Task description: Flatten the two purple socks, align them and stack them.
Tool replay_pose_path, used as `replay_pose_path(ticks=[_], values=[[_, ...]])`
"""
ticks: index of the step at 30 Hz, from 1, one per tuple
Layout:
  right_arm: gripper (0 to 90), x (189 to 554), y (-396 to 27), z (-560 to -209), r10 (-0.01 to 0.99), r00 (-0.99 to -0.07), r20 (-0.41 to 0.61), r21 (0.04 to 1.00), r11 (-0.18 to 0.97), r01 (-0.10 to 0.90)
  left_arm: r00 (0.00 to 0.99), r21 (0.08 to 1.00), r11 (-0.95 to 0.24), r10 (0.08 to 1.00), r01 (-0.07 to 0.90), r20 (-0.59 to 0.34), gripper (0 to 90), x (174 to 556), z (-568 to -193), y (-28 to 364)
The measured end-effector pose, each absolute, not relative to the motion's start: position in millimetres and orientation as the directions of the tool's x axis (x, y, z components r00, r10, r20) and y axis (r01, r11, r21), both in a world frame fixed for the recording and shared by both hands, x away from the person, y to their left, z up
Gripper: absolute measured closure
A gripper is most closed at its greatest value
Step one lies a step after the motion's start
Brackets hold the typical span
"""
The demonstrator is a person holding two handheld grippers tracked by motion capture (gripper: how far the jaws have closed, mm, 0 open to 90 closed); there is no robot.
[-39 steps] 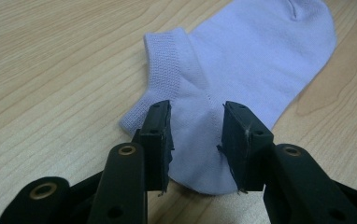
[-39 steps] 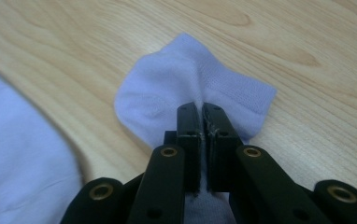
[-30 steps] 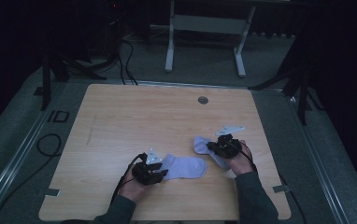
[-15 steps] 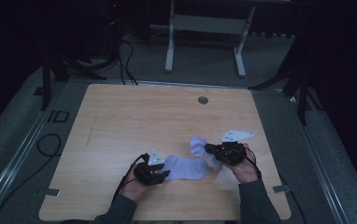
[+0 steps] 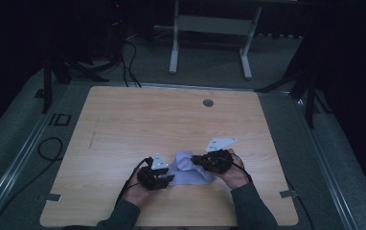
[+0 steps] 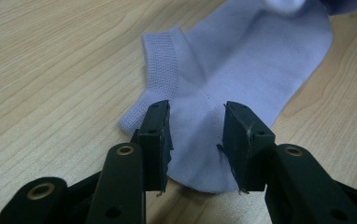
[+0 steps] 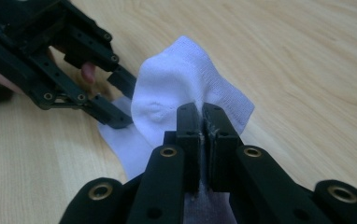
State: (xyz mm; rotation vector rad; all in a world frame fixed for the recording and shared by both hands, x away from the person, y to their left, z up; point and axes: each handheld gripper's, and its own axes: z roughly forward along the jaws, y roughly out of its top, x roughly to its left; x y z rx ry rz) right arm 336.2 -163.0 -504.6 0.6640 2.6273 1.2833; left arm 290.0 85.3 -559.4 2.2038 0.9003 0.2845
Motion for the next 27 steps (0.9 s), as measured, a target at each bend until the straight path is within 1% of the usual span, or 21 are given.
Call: replay_pose_path(ticks=[1,2,4,8,17,27], values=[[85.8,336,-163,-505,0.447,-0.892,0.064,0.778,0.538,0.325,0.731,0.700,-0.491,0.679,0.519,-0.065,61.2,290,-559,85],[85.8,335,-157,-507,0.422,-0.904,0.066,0.775,0.549,0.312,0.732,0.700,-0.493,0.679,0.517,-0.062,61.2,290,-559,85],[85.8,333,-152,-511,0.402,-0.914,0.060,0.771,0.562,0.298,0.732,0.700,-0.493,0.679,0.517,-0.062,61.2,290,-559,85],[85.8,333,-145,-515,0.382,-0.922,0.063,0.764,0.576,0.291,0.732,0.702,-0.492,0.679,0.515,-0.061,61.2,290,-560,85],[85.8,332,-136,-520,0.361,-0.929,0.083,0.759,0.582,0.294,0.728,0.707,-0.490,0.684,0.510,-0.051,61.5,289,-560,86],[85.8,332,-130,-526,0.335,-0.937,0.101,0.752,0.591,0.292,0.718,0.707,-0.473,0.692,0.525,-0.071,62.6,289,-557,90]])
